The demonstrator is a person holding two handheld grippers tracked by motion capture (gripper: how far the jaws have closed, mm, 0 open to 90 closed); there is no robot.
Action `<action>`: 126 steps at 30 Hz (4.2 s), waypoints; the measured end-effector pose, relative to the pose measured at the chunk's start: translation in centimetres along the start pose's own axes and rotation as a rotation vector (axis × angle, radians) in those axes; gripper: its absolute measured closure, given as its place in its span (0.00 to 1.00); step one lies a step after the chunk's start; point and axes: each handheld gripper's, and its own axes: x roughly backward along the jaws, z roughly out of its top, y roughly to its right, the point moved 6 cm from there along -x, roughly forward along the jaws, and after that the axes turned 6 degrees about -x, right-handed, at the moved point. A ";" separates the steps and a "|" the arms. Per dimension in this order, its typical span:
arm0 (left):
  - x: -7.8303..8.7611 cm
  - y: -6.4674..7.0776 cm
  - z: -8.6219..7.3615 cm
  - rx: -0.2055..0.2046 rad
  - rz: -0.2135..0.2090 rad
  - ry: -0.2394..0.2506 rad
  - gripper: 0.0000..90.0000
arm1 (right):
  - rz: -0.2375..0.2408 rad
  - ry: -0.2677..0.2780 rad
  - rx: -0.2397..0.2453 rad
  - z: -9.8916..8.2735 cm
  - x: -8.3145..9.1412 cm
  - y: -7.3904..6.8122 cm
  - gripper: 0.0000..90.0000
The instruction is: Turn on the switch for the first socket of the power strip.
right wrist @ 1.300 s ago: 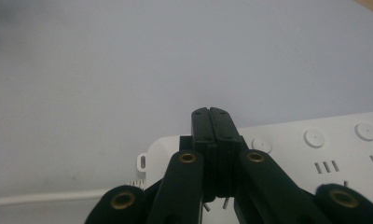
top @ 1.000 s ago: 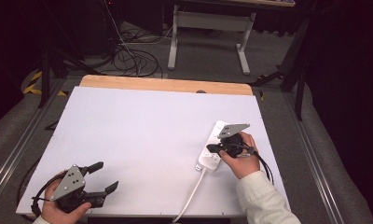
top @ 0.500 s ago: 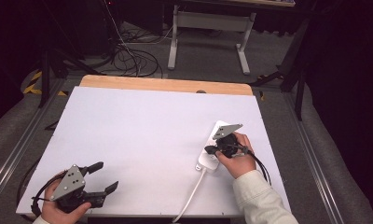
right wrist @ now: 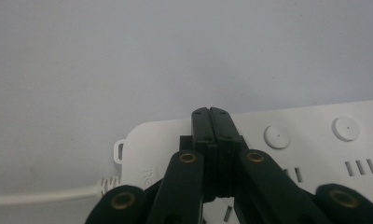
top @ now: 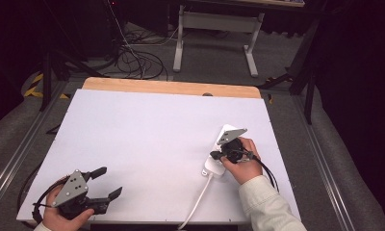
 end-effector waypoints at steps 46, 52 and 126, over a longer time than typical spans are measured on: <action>0.0 0.0 0.0 0.002 -0.002 -0.002 0.22 | 0.000 -0.017 -0.025 -0.2 -0.4 -0.1 1.00; 0.0 0.1 0.0 0.003 -0.002 -0.001 0.22 | -0.004 -0.016 -0.021 -0.2 -0.5 -0.1 1.00; 0.0 0.0 0.0 0.006 0.000 0.002 0.22 | 0.035 0.391 0.019 2.5 8.6 -4.1 0.38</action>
